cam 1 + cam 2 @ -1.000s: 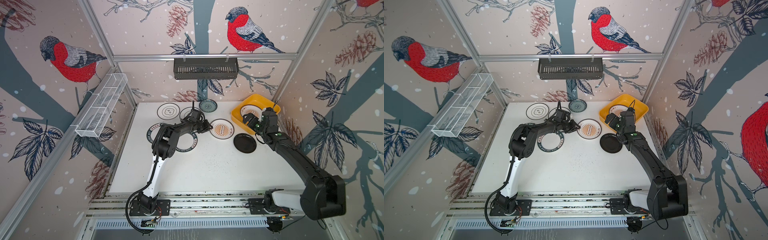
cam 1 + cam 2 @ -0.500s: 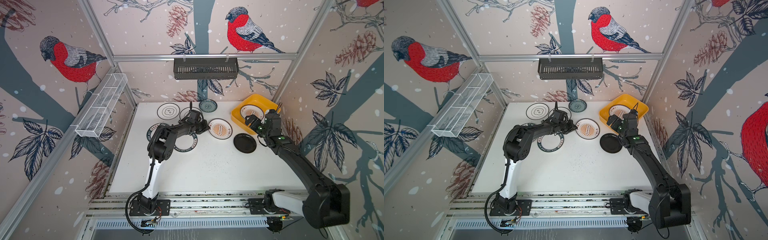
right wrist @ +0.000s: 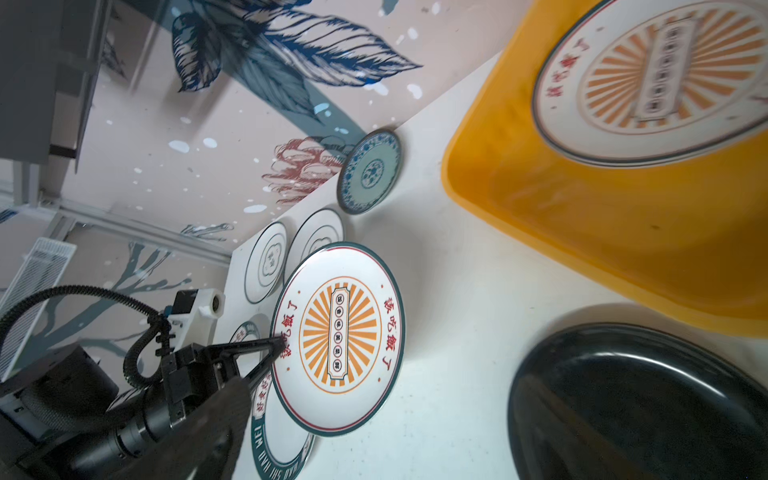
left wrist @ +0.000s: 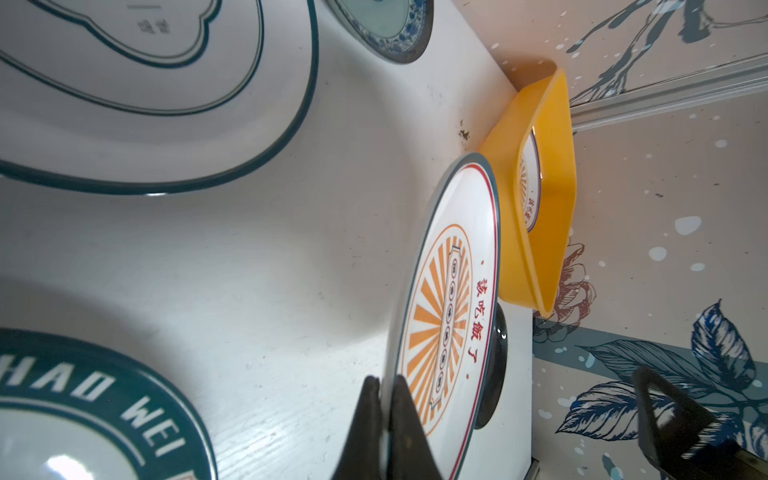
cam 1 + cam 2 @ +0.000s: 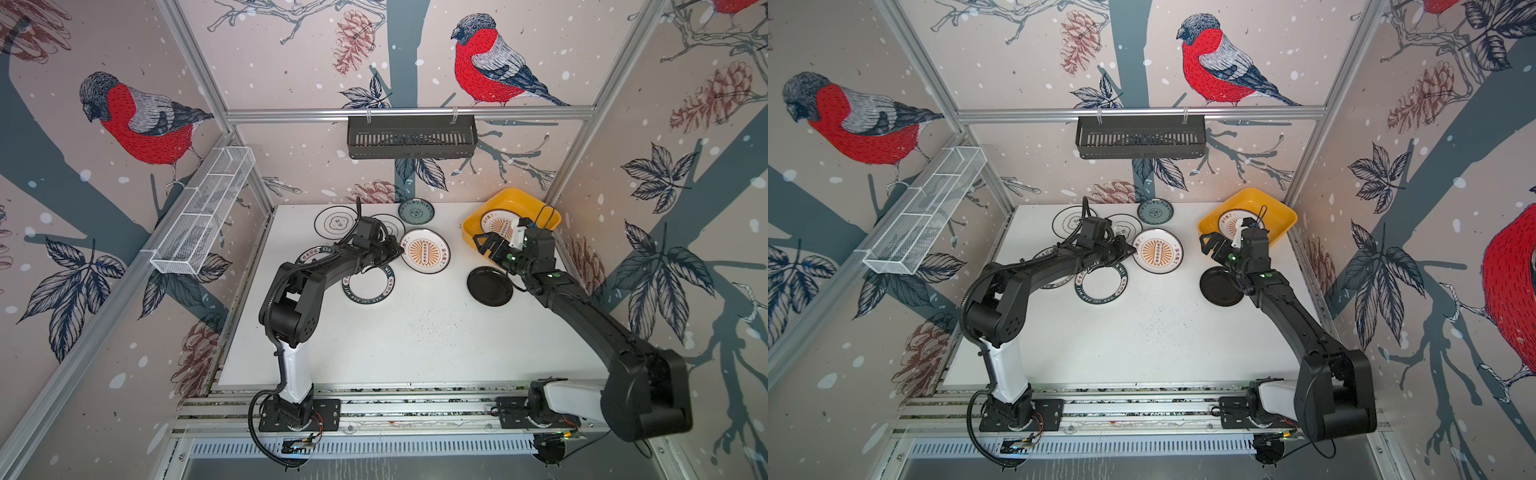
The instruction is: Place the plates into the plastic bin on the countertop
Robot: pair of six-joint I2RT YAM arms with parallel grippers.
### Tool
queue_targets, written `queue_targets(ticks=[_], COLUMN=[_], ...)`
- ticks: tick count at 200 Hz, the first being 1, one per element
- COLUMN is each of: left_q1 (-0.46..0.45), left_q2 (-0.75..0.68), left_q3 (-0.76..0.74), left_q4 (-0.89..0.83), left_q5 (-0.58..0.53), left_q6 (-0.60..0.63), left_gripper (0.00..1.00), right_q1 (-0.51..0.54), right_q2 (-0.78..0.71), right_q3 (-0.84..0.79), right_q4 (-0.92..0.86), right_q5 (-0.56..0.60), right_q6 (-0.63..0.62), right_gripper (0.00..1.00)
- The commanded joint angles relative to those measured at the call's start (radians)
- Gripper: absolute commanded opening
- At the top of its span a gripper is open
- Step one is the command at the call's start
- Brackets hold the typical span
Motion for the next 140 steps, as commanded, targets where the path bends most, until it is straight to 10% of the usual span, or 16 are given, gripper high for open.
queue_targets(ticks=[1,140], left_q1=[0.012,0.074], left_q2=[-0.048,-0.112], left_q3=[-0.025,-0.037], left_q4=[0.103,0.257], left_q5=[0.038,0.159], left_q6=[-0.032,-0.132], left_gripper=[0.00,0.00], right_q1=[0.043,0.113], right_q2=[0.056,0.378], right_q3=[0.044,0.254], right_q4=[0.069,0.184], right_q5=[-0.122,-0.259], right_q6=[-0.042,0.113], right_gripper=[1.00,0.71])
